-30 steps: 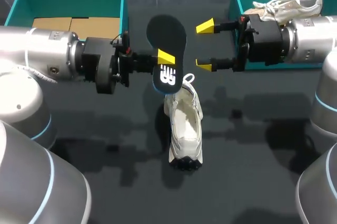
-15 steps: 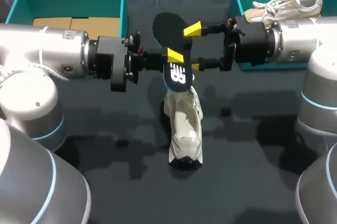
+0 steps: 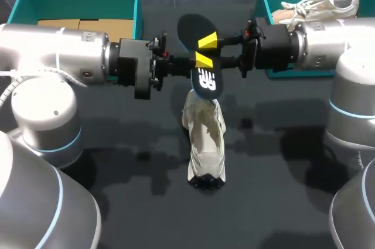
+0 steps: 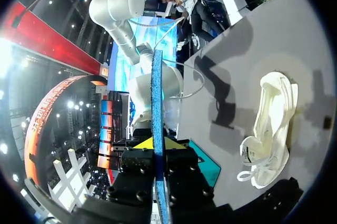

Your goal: Take the shoe out of the shoebox, open the shoe tongue, remove and reinsert the insole, then place the shoe into the shoebox

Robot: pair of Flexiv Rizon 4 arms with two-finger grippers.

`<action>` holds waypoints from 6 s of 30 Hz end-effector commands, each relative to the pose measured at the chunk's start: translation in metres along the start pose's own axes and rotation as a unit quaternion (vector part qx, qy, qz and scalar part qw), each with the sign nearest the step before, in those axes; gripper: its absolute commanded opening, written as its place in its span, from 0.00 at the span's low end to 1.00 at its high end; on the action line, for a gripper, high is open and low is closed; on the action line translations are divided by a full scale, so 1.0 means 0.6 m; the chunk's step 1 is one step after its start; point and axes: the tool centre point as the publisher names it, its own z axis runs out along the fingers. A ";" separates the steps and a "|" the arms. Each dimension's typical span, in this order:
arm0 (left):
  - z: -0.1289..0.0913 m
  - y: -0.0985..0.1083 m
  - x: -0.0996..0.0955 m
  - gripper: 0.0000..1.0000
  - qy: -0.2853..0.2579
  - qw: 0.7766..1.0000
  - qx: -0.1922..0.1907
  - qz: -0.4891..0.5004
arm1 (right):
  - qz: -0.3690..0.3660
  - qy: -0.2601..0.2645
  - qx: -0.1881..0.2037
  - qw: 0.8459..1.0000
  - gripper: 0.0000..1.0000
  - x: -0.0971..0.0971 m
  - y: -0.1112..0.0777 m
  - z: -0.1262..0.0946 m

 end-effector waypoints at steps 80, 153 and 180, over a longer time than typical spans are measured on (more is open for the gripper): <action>-0.141 0.099 -0.074 1.00 0.360 0.931 -0.011 -0.052 | -0.002 -0.010 -0.004 1.000 0.00 -0.117 -0.029 0.010; -0.026 0.112 -0.097 1.00 0.612 0.790 -0.001 -0.023 | -0.023 -0.016 -0.005 1.000 0.00 -0.108 -0.030 0.008; -0.117 0.069 -0.077 1.00 0.419 0.906 -0.026 -0.042 | -0.023 -0.016 -0.005 1.000 0.00 -0.108 -0.030 0.008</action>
